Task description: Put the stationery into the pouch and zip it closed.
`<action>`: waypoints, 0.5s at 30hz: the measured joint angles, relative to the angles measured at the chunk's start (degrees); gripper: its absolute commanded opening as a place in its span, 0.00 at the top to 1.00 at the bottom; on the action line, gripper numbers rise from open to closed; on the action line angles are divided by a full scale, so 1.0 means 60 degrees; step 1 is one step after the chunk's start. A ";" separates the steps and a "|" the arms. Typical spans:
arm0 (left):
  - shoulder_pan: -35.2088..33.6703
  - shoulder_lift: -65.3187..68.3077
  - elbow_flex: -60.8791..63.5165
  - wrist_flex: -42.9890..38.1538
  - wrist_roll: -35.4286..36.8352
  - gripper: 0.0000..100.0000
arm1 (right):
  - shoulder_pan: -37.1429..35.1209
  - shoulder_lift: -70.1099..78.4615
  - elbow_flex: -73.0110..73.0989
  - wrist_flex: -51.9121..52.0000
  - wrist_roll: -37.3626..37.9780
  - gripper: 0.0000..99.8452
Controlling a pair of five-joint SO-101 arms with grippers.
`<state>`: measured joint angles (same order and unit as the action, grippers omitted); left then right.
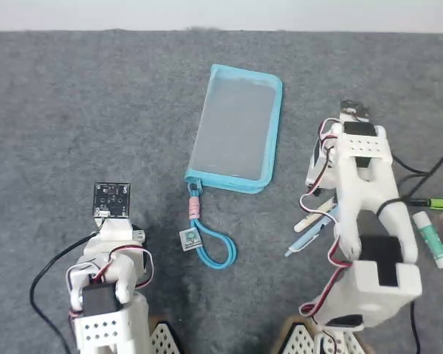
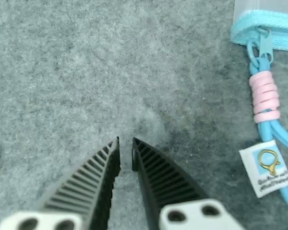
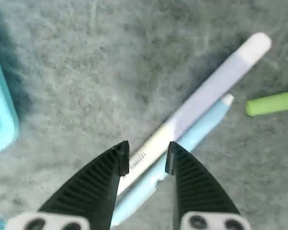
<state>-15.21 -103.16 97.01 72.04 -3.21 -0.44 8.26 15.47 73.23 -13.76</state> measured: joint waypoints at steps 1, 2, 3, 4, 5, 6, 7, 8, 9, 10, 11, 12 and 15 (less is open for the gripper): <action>0.0000 0.0000 0.0000 0.0000 0.0000 0.95 | -0.0044 0.0088 0.0000 -0.0073 -0.0088 0.84; 0.0000 0.0000 0.0000 0.0000 0.0000 0.95 | -0.0088 0.0161 0.0000 -0.0117 -0.0132 0.84; 0.0000 0.0000 0.0000 0.0000 0.0000 0.95 | -0.0132 0.0293 0.0000 -0.0147 -0.0176 0.83; 0.0000 0.0000 0.0000 0.0000 0.0000 0.95 | -0.0176 0.0396 0.0000 -0.0176 -0.0176 0.83; 0.0000 0.0000 0.0000 0.0000 0.0000 0.95 | -0.0205 0.0527 0.0015 -0.0205 -0.0176 0.83; 0.0000 0.0000 0.0000 0.0000 0.0000 0.95 | -0.0205 0.0674 0.0015 -0.0220 -0.0176 0.83; 0.0000 0.0000 0.0000 0.0000 0.0000 0.95 | -0.0205 0.0777 0.0015 -0.0220 -0.0176 0.83; 0.0000 0.0000 0.0000 0.0000 0.0000 0.95 | -0.0205 0.0908 0.0015 -0.0220 -0.0176 0.83; 0.0000 0.0000 0.0000 0.0000 0.0000 0.95 | -0.0161 0.1084 0.0015 -0.0234 -0.0176 0.83; 0.0000 0.0000 0.0000 0.0000 0.0000 0.95 | -0.0161 0.1216 0.0015 -0.0337 -0.0176 0.83; 0.0000 0.0000 0.0000 0.0000 0.0000 0.95 | -0.0161 0.1304 0.0015 -0.0484 -0.0176 0.84; 0.0000 0.0000 0.0000 0.0000 0.0000 0.95 | -0.0176 0.1407 0.0015 -0.0630 -0.0176 0.84; 0.0000 0.0000 0.0000 0.0000 0.0000 0.95 | -0.0205 0.1495 0.0015 -0.0894 -0.0205 0.91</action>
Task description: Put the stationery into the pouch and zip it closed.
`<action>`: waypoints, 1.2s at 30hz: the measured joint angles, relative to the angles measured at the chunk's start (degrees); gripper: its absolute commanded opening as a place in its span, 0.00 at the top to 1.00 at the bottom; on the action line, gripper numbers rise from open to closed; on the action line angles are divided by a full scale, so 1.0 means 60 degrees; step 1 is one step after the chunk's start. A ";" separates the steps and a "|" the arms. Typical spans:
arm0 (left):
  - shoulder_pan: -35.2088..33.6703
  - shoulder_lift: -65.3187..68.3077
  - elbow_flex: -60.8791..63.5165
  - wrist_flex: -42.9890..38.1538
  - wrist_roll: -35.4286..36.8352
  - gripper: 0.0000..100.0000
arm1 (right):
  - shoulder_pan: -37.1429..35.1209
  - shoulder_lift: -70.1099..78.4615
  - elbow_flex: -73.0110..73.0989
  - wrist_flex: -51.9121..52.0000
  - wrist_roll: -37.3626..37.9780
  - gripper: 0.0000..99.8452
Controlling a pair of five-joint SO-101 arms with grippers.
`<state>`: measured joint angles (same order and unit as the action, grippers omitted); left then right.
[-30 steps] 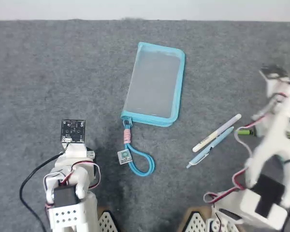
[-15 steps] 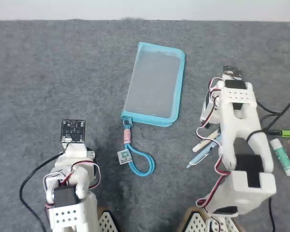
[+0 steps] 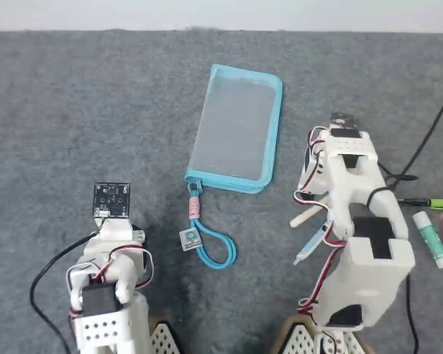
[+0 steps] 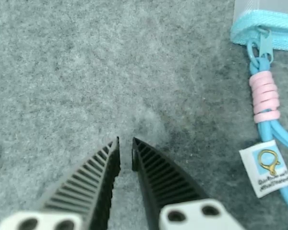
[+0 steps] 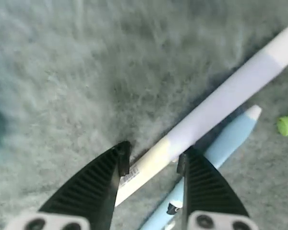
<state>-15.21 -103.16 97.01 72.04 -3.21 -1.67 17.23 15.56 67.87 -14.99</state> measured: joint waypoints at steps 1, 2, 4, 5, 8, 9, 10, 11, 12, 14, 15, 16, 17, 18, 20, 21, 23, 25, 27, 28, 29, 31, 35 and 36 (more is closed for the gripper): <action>0.0000 0.0000 0.0000 0.0000 0.0000 0.95 | 0.0029 0.0000 0.0000 0.0000 0.0000 0.94; 0.0000 0.0000 0.0000 0.0000 0.0000 0.95 | 0.0073 0.0000 0.0000 0.0000 0.0000 0.98; 0.0000 0.0000 0.0000 0.0000 0.0000 0.95 | 0.0176 0.0000 0.0015 0.0000 0.0029 0.99; 0.0000 0.0000 0.0000 0.0000 0.0000 0.95 | 0.0234 0.0000 0.0015 -0.0015 0.0132 0.99; 0.0000 0.0000 0.0000 0.0000 0.0000 0.95 | 0.0322 0.0015 0.0000 -0.0015 0.0864 0.99; 0.0000 0.0000 0.0000 0.0000 0.0000 0.95 | 0.0396 0.0015 -0.0088 0.0000 0.1128 0.99; 0.0000 0.0000 0.0000 0.0000 0.0000 0.95 | 0.0513 0.0029 -0.0205 0.0073 0.1407 0.99; 0.0000 0.0000 0.0000 0.0000 0.0000 0.95 | 0.0645 0.0029 -0.0381 0.0234 0.1685 0.99; 0.0000 0.0000 0.0000 0.0000 0.0000 0.95 | 0.0777 0.0015 -0.0601 0.0454 0.2051 0.99; 0.0000 0.0000 0.0000 0.0000 0.0000 0.95 | 0.0982 -0.0161 -0.1055 0.1055 0.2974 0.99; 0.0000 0.0000 0.0000 0.0000 0.0000 0.95 | 0.1099 -0.0322 -0.1319 0.1363 0.3473 0.99; 0.0000 0.0000 0.0000 0.0000 0.0000 0.95 | 0.1260 -0.0586 -0.1612 0.1714 0.4015 0.99; 0.0000 0.0000 0.0000 0.0000 0.0000 0.95 | 0.1465 -0.0864 -0.1919 0.2110 0.4513 0.99; 0.0000 0.0000 0.0000 0.0000 0.0000 0.95 | 0.1714 -0.1187 -0.2198 0.2476 0.5070 0.99; 0.0000 0.0000 0.0000 0.0000 0.0000 0.95 | 0.2418 -0.1788 -0.2711 0.3048 0.6359 0.99; 0.0000 0.0000 0.0000 0.0000 0.0000 0.95 | 0.2842 -0.2081 -0.2886 0.3150 0.7048 0.99; 0.0000 0.0000 0.0000 0.0000 0.0000 0.95 | 0.3839 -0.2447 -0.3077 0.3297 0.8630 0.99; 0.0000 0.0000 0.0000 0.0000 0.0000 0.95 | 0.4967 -0.2520 -0.3136 0.3282 1.0242 0.99; 0.0000 0.0000 0.0000 0.0000 0.0000 0.95 | 0.6139 -0.2476 -0.3136 0.2974 1.1355 0.99; 0.0000 0.0000 0.0000 0.0000 0.0000 0.95 | 0.6711 -0.2359 -0.3136 0.2711 1.1575 0.99; 0.0000 0.0000 0.0000 0.0000 0.0000 0.95 | 0.7282 -0.2168 -0.3136 0.2374 1.1707 0.99; 0.0000 0.0000 0.0000 0.0000 0.0000 0.95 | 0.8176 -0.1553 -0.3136 0.1729 1.1941 0.99; 0.0000 0.0000 0.0000 0.0000 0.0000 0.95 | 0.8923 -0.0044 -0.3136 0.0952 1.2674 0.99; 0.0000 0.0000 0.0000 0.0000 0.0000 0.95 | 0.8952 0.0249 -0.3136 0.0821 1.2703 0.99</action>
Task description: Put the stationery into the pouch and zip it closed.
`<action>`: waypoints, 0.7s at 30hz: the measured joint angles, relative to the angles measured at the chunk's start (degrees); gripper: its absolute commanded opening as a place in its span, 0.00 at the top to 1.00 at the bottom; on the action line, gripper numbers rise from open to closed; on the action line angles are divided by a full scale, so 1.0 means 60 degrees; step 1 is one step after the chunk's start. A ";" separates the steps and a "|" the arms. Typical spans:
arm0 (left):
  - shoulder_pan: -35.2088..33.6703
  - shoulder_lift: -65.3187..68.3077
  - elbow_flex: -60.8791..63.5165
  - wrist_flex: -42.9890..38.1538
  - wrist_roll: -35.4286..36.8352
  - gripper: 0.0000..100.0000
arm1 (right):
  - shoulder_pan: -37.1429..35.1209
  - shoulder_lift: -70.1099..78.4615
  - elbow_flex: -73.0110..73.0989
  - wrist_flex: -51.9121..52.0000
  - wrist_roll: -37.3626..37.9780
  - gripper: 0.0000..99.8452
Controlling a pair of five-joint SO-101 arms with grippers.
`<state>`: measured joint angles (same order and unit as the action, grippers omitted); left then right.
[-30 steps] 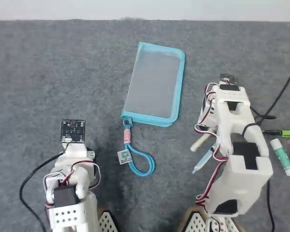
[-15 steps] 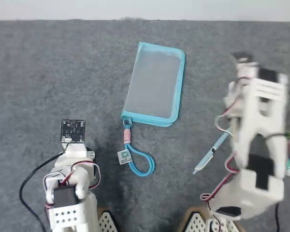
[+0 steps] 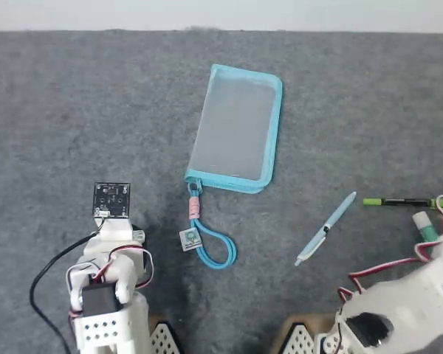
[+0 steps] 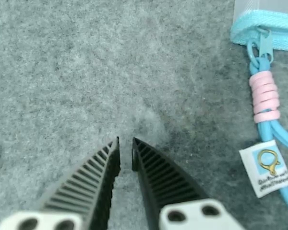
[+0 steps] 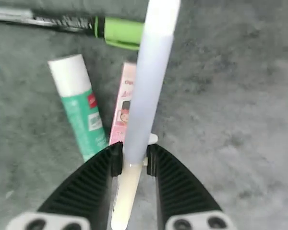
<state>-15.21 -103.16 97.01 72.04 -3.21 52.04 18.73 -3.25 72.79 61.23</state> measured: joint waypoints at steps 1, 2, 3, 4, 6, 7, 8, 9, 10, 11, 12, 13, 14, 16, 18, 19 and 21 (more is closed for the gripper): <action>0.0000 0.0000 0.0000 0.0000 0.0000 0.95 | 0.0029 0.0249 0.0000 -0.0147 0.0015 0.99; 0.0000 0.0000 0.0000 0.0000 0.0000 0.95 | 0.0029 0.0425 0.0000 -0.0308 0.0015 0.99; 0.0000 0.0000 0.0000 0.0000 0.0000 0.95 | 0.0059 0.0586 0.0000 -0.0440 0.0015 0.99; 0.0000 0.0000 0.0000 0.0000 0.0000 0.95 | 0.0059 0.0703 0.0000 -0.0571 0.0015 0.99; 0.0000 0.0000 0.0000 0.0000 0.0000 0.95 | 0.0059 0.0879 0.0000 -0.0791 0.0029 0.99; 0.0000 0.0000 0.0000 0.0000 0.0000 0.95 | 0.0073 0.0894 -0.0015 -0.0908 0.0044 0.97; 0.0000 0.0000 0.0000 0.0000 0.0000 0.95 | 0.0073 0.0894 -0.0015 -0.0967 0.0044 0.95; 0.0000 0.0000 0.0000 0.0000 0.0000 0.95 | 0.0073 0.0923 -0.0015 -0.1011 0.0073 0.92; 0.0000 0.0000 0.0000 0.0000 0.0000 0.95 | 0.0073 0.0952 -0.0015 -0.1026 0.0073 0.89; 0.0000 0.0000 0.0000 0.0000 0.0000 0.95 | 0.0073 0.0967 -0.0015 -0.1040 0.0088 0.86; 0.0000 0.0000 0.0000 0.0000 0.0000 0.95 | 0.0073 0.0982 -0.0015 -0.1040 0.0088 0.84; 0.0000 0.0000 0.0000 0.0000 0.0000 0.95 | 0.0088 0.0982 -0.0015 -0.1040 0.0088 0.83; 0.0000 0.0000 0.0000 0.0000 0.0000 0.95 | 0.0088 0.0982 -0.0015 -0.1040 0.0073 0.83; 0.0000 0.0000 0.0000 0.0000 0.0000 0.95 | 0.0088 0.0982 -0.0015 -0.0996 0.0073 0.84; 0.0000 0.0000 0.0000 0.0000 0.0000 0.95 | 0.0088 0.0982 -0.0015 -0.0777 0.0073 0.84; 0.0000 0.0000 0.0000 0.0000 0.0000 0.95 | 0.0088 0.0982 -0.0015 -0.0659 0.0073 0.84; 0.0000 0.0000 0.0000 0.0000 0.0000 0.95 | 0.0015 0.0806 -0.0015 -0.0337 0.0073 0.84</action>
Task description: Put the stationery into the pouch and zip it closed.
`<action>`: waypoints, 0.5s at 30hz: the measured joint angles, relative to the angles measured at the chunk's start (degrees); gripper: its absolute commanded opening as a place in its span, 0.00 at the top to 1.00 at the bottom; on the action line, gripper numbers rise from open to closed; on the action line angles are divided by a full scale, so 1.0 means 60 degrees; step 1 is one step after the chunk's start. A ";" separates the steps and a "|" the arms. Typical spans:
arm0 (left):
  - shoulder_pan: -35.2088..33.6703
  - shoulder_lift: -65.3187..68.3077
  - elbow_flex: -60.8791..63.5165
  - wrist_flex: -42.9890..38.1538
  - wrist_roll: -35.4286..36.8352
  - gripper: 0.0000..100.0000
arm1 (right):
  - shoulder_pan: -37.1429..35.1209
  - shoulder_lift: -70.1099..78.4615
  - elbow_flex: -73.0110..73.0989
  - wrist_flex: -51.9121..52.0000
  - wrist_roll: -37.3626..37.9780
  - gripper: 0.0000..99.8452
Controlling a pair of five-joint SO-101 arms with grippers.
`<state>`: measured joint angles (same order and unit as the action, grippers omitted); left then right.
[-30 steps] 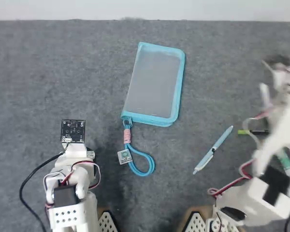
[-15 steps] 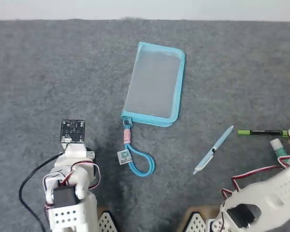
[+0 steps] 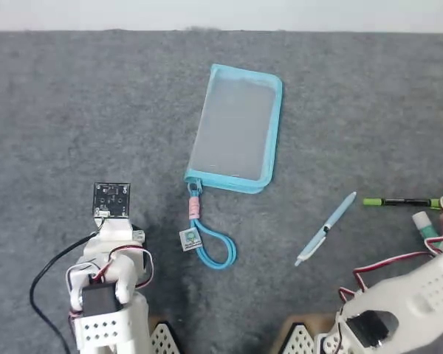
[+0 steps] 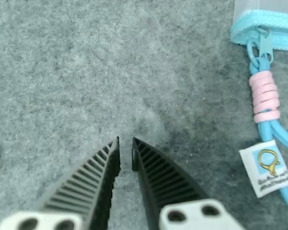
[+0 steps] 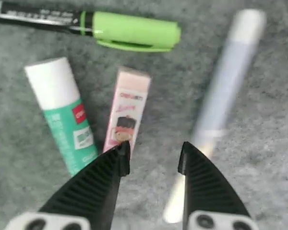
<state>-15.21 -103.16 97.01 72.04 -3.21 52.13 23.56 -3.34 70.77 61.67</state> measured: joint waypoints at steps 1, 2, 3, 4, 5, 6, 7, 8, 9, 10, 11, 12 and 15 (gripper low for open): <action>0.0000 0.0000 0.0000 0.0000 0.0000 0.95 | -0.0088 -0.0161 0.0015 0.0176 0.0000 0.84; 0.0000 0.0000 0.0000 0.0000 0.0000 0.95 | -0.0205 -0.0396 0.0015 0.0352 0.0000 0.84; 0.0000 0.0000 0.0000 0.0000 0.0000 0.95 | -0.0366 -0.0674 0.0015 0.0586 0.0000 0.84; 0.0000 0.0000 0.0000 0.0000 0.0000 0.95 | -0.0571 -0.0982 0.0015 0.0821 0.0000 0.84; 0.0000 0.0000 0.0000 0.0000 0.0000 0.95 | -0.0806 -0.1304 0.0015 0.1040 0.0000 0.84; 0.0000 0.0000 0.0000 0.0000 0.0000 0.95 | -0.1070 -0.1612 0.0015 0.1245 0.0000 0.84; 0.0000 0.0000 0.0000 0.0000 0.0000 0.95 | -0.1348 -0.1919 0.0015 0.1377 0.0000 0.84; 0.0000 0.0000 0.0000 0.0000 0.0000 0.95 | -0.1641 -0.2198 0.0015 0.1451 0.0015 0.84; 0.0000 0.0000 0.0000 0.0000 0.0000 0.95 | -0.1978 -0.2432 0.0015 0.1495 0.0044 0.84; 0.0000 0.0000 0.0000 0.0000 0.0000 0.95 | -0.2344 -0.2579 0.0015 0.1524 0.0176 0.84; 0.0000 0.0000 0.0000 0.0000 0.0000 0.95 | -0.2696 -0.2637 0.0015 0.1568 0.0469 0.84; 0.0000 0.0000 0.0000 0.0000 0.0000 0.95 | -0.3018 -0.2637 0.0015 0.1612 0.0879 0.84; 0.0000 0.0000 0.0000 0.0000 0.0000 0.95 | -0.3897 -0.2637 0.0029 0.1612 0.2271 0.84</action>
<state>-15.21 -103.16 97.01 72.04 -3.21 28.75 7.74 -3.16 80.44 75.30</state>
